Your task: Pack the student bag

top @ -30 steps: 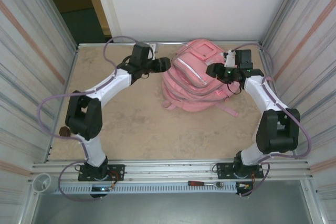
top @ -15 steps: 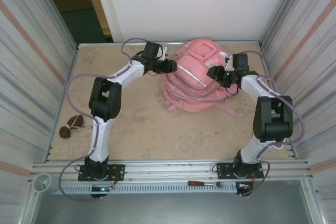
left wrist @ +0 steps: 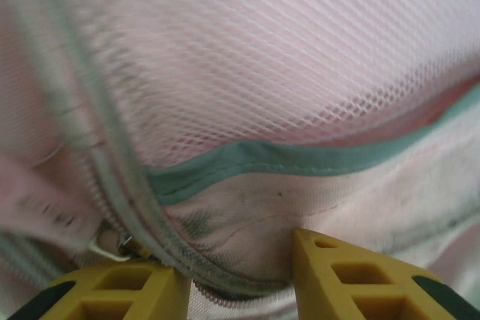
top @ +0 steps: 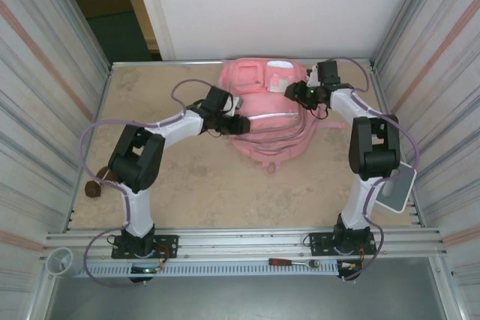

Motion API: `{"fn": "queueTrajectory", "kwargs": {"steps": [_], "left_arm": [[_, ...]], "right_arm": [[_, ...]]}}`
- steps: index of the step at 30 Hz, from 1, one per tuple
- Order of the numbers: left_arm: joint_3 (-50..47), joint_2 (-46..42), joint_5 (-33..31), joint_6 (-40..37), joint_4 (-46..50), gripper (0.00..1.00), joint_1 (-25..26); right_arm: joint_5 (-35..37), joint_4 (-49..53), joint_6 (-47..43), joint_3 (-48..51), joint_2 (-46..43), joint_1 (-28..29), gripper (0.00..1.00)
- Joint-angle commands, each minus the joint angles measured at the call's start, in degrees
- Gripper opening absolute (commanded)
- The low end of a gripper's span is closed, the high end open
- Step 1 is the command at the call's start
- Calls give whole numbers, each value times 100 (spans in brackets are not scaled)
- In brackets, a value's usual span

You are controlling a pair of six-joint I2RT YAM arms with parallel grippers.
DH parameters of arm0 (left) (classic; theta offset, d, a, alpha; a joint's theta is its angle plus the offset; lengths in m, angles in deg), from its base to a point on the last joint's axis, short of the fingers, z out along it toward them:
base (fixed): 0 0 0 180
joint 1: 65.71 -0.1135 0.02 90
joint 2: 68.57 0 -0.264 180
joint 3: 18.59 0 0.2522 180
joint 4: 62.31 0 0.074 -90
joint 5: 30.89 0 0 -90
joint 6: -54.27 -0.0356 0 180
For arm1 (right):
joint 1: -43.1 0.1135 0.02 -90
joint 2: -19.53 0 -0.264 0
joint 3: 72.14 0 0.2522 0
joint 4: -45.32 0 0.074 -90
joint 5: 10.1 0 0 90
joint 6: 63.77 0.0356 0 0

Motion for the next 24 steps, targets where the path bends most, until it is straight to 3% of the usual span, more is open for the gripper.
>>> {"fn": "queueTrajectory", "kwargs": {"steps": [1, 6, 13, 16, 20, 24], "left_arm": [[-293, -284, 93, 73, -222, 40, 664], [41, -227, 170, 4, -232, 45, 1275], [302, -759, 84, -1124, 170, 58, 1636], [-86, -1371, -200, -1930, 187, 61, 1636], [-579, -2246, -1193, -3241, 94, 67, 1627], [-865, -2549, -1634, -4638, -258, 75, 1429]], "right_arm": [[-740, 274, -217, -574, 390, 525, 46], [-757, 904, -539, -1630, 962, 780, 48], [-134, 1587, -936, -2243, 724, 480, 53], [61, 1626, -1025, -2013, 330, 284, 54], [75, 1379, -992, -1283, -325, 126, 54], [-211, 940, -810, -259, -962, 143, 54]]}}
